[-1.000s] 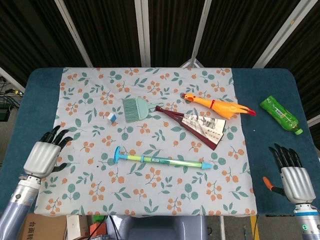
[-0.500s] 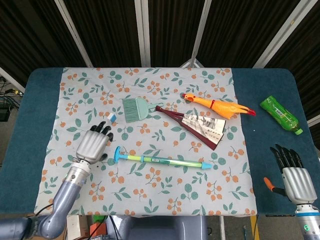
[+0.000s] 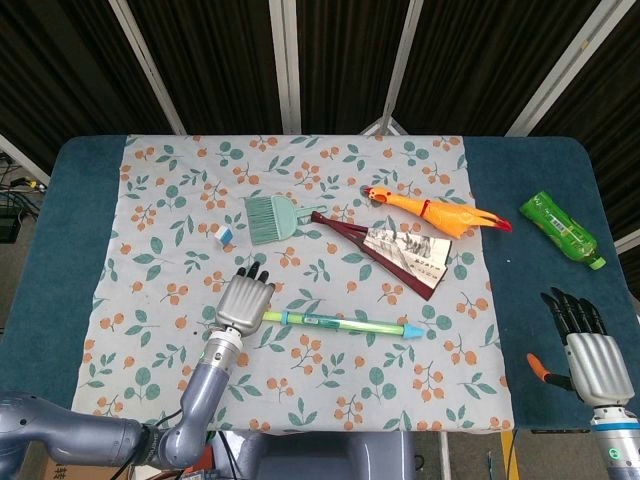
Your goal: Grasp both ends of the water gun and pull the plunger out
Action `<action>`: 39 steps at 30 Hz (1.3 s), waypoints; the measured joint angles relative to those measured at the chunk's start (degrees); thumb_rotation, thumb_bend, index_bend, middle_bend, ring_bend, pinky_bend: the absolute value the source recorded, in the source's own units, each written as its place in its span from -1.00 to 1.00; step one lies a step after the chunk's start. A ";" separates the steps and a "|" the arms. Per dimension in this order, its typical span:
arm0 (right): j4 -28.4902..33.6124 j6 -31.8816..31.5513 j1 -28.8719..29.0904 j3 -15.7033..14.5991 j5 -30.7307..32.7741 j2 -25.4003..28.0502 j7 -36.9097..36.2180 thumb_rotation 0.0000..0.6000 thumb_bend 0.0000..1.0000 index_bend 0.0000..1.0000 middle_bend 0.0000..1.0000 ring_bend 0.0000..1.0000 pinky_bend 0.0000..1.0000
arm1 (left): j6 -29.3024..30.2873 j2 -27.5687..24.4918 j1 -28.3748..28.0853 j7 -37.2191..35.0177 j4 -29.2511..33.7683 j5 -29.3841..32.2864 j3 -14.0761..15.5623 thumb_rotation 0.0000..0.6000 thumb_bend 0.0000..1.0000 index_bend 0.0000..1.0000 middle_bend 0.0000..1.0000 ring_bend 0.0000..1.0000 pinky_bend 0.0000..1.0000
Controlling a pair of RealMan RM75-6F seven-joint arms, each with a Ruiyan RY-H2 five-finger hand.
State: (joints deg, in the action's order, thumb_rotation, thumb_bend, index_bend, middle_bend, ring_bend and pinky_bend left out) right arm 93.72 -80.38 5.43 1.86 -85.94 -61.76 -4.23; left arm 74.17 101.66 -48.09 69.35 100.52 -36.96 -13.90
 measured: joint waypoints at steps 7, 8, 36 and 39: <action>0.27 0.37 0.10 -0.01 0.21 0.15 -0.65 1.00 -0.37 -1.00 -1.00 -1.00 -1.00 | 2.57 1.95 -1.37 1.26 -2.95 2.84 0.29 1.00 -0.33 -0.03 -0.56 -0.78 -0.49; 0.30 0.41 0.11 0.00 0.24 0.16 -0.70 1.00 -0.37 -1.00 -1.00 -1.00 -1.00 | 2.76 2.05 -1.49 1.45 -3.20 3.16 0.34 1.00 -0.33 -0.03 -0.56 -0.78 -0.49; 0.68 0.68 0.24 -0.06 0.41 0.09 -0.47 1.00 -0.37 -1.00 -1.00 -1.00 -1.00 | 2.67 4.26 -2.43 -0.10 -9.16 6.98 2.33 1.00 -0.15 0.08 -0.54 -0.78 -0.49; 0.75 0.72 0.23 -0.08 0.45 0.12 -0.43 1.00 -0.37 -1.00 -1.00 -1.00 -1.00 | 2.58 4.26 -2.36 -0.36 -9.34 6.93 2.64 1.00 -0.03 0.17 -0.51 -0.77 -0.49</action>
State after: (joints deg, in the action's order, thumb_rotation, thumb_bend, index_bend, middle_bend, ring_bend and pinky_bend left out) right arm 94.47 -79.66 5.66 1.78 -85.48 -61.64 -4.66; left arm 76.76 105.92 -50.45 68.99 91.17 -30.02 -11.26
